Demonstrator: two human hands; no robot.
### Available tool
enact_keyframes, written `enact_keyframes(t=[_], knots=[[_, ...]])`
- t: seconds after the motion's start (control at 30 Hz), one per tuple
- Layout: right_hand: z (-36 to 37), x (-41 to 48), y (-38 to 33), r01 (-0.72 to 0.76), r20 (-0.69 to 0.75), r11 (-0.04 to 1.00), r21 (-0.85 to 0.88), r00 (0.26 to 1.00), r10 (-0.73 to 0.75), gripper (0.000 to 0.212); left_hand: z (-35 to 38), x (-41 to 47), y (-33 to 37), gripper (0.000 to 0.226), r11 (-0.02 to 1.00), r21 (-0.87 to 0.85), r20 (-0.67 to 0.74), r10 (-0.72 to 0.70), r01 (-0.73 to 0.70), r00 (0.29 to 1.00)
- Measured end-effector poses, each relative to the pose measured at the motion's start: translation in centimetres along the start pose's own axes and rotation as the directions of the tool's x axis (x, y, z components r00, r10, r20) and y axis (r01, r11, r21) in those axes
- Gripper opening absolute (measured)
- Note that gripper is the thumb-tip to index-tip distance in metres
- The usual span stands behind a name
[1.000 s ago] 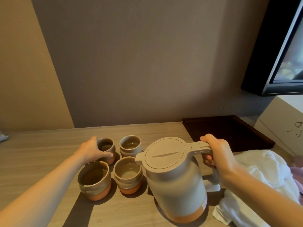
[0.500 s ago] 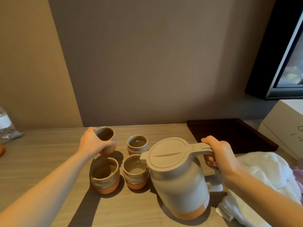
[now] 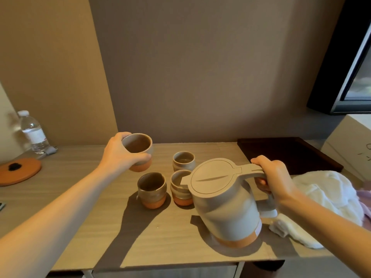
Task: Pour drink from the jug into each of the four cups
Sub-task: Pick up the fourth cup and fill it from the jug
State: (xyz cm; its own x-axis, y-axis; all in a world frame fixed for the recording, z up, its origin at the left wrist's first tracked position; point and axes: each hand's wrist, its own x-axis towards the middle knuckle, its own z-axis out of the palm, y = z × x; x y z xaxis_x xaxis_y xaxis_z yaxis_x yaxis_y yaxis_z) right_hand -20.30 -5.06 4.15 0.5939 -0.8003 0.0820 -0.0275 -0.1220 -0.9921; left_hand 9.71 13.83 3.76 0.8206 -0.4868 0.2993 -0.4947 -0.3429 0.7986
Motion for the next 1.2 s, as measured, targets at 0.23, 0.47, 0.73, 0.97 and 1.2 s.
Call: enact_keyframes(t=[0.23,0.47,0.73,0.97,1.2], knots=[[0.5,-1.8,-0.3,0.062,0.005,0.993,-0.098,0.998,-0.062,0.046,-0.6,-5.4,0.4,0.09,0.994,-0.087,0.135,-0.047,0.059,0.99],[0.7,-2.3,-0.6,0.089,0.008,0.987,-0.135,0.996,-0.088,0.048,0.2,-10.8,0.0,0.108,0.995,-0.076,0.194,-0.052,0.067,0.98],[0.9,-1.4,-0.5,0.083,-0.005,0.988,-0.13,0.996,-0.084,0.048,2.5,-13.2,-2.4,0.094,0.995,-0.043,0.257,-0.078,0.092,0.963],[1.7,-0.8,-0.9,0.091,0.008,0.982,-0.168,0.996,-0.091,0.047,4.9,-13.0,-2.0,0.088,0.999,0.001,0.25,-0.035,0.036,0.968],[2.1,-0.3,-1.1,0.096,0.026,0.977,-0.192,0.995,-0.093,0.046,5.7,-12.0,-1.2,0.086,0.998,0.034,0.225,0.048,-0.057,0.973]])
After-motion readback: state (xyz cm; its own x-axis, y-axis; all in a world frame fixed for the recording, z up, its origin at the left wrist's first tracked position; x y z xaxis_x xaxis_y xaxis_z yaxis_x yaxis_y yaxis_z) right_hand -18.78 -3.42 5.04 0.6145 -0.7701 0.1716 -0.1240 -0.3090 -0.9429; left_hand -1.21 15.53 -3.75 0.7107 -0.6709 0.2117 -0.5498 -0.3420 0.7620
